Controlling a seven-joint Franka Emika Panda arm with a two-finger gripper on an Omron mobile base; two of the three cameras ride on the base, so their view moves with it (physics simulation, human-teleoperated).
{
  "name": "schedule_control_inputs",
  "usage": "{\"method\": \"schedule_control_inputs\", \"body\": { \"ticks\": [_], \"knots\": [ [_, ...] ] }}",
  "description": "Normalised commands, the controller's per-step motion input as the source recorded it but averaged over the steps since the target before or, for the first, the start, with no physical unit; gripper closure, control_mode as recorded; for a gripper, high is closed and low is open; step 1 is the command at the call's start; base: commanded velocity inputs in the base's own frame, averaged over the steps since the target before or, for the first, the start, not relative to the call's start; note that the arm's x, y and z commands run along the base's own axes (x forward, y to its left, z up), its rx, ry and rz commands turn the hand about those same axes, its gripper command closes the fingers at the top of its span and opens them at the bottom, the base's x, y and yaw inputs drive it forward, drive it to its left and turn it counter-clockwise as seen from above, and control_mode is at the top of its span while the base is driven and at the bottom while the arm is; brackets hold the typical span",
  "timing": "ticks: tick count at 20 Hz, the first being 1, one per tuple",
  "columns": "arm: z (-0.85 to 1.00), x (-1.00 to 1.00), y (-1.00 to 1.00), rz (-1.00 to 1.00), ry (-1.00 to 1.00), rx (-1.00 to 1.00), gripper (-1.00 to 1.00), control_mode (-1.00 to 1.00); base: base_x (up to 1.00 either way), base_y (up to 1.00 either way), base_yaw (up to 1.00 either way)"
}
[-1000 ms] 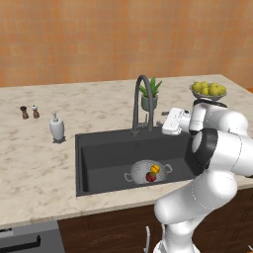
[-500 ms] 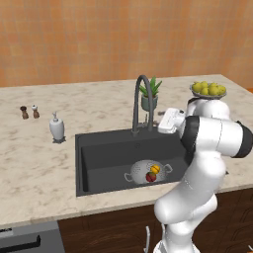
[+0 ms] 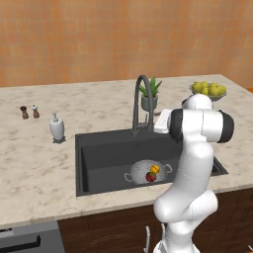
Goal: Put the colander in the sink, put the tangerine, mango in the colander, and turn on the sink faucet and pour water over the colander.
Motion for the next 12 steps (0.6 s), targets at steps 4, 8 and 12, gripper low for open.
{"method": "schedule_control_inputs", "body": {
  "ticks": [4, 8, 12],
  "knots": [
    [-0.18, 0.54, 0.0, 0.0, 0.01, 0.0, -1.0, -1.0, 0.0, 0.0, 0.0],
    [-0.18, 0.65, 0.0, 0.0, 0.03, 0.0, -1.0, -1.0, 0.0, 0.0, 0.0],
    [-0.2, 0.58, 0.0, 0.0, 0.02, 0.0, -1.0, -1.0, 0.0, 0.0, 0.0]
  ]
}}
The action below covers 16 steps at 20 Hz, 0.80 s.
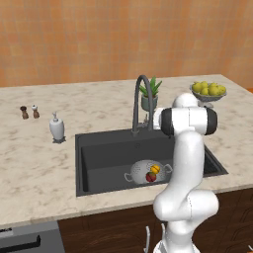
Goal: Put the colander in the sink, put the tangerine, mango in the colander, and turn on the sink faucet and pour water over the colander.
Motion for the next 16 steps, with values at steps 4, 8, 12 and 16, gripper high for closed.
{"method": "schedule_control_inputs", "body": {
  "ticks": [4, 8, 12, 16],
  "knots": [
    [-0.31, 0.56, 0.0, 0.0, 0.03, 0.0, -1.0, -1.0, 0.0, 0.0, 0.0],
    [-0.34, 0.57, 0.0, 0.0, 0.05, 0.0, -1.0, -1.0, 0.0, 0.0, 0.0],
    [-0.32, 0.61, 0.0, 0.0, 0.06, 0.0, -1.0, -1.0, 0.0, 0.0, 0.0],
    [-0.22, 0.55, 0.0, 0.0, 0.04, 0.0, -1.0, -1.0, 0.0, 0.0, 0.0]
  ]
}}
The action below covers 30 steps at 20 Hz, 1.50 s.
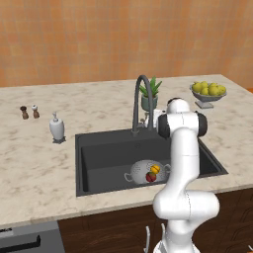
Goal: Put the colander in the sink, put the tangerine, mango in the colander, and turn on the sink faucet and pour water over the colander.
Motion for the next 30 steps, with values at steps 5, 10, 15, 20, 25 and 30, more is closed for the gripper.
{"method": "schedule_control_inputs", "body": {
  "ticks": [5, 10, 15, 20, 25, 30],
  "knots": [
    [-0.11, 0.48, 0.0, -0.04, 0.02, 0.0, 1.0, -1.0, 0.0, 0.0, 0.0],
    [-0.01, 0.3, 0.0, -0.17, 0.0, 0.0, 1.0, -1.0, 0.0, 0.0, 0.0],
    [0.0, 0.19, -0.01, -0.39, 0.02, 0.0, 1.0, -1.0, 0.0, 0.0, 0.0],
    [0.0, 0.22, -0.05, -0.59, 0.16, 0.0, 1.0, -1.0, 0.0, 0.0, 0.0],
    [0.0, 0.58, -0.64, -0.31, 0.32, 0.0, 1.0, -1.0, 0.0, 0.0, 0.0],
    [-0.14, 0.65, -1.0, 0.0, 0.36, 0.02, 1.0, -1.0, 0.0, 0.0, 0.0]
  ]
}}
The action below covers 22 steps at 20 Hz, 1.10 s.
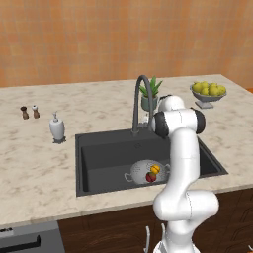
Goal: Put the colander in the sink, put the tangerine, mango in the colander, and turn on the sink faucet and pour water over the colander.
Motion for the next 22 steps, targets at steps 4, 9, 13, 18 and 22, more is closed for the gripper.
{"method": "schedule_control_inputs", "body": {
  "ticks": [4, 9, 13, 18, 22],
  "knots": [
    [-0.34, 0.74, -1.0, 0.0, 0.35, 0.05, 1.0, -1.0, 0.0, 0.0, 0.0],
    [-0.48, 0.93, -1.0, -0.19, 0.38, 0.05, 1.0, -1.0, 0.0, 0.0, 0.0],
    [-0.76, 0.87, -1.0, -0.34, 0.34, 0.01, 1.0, -1.0, 0.0, 0.0, 0.0],
    [-0.98, 0.16, -0.81, -0.55, 0.0, -0.25, 1.0, -1.0, 0.0, 0.0, 0.0],
    [-0.46, -0.85, -0.11, -0.44, -0.6, -0.24, 1.0, -1.0, 0.0, 0.0, 0.0]
  ]
}}
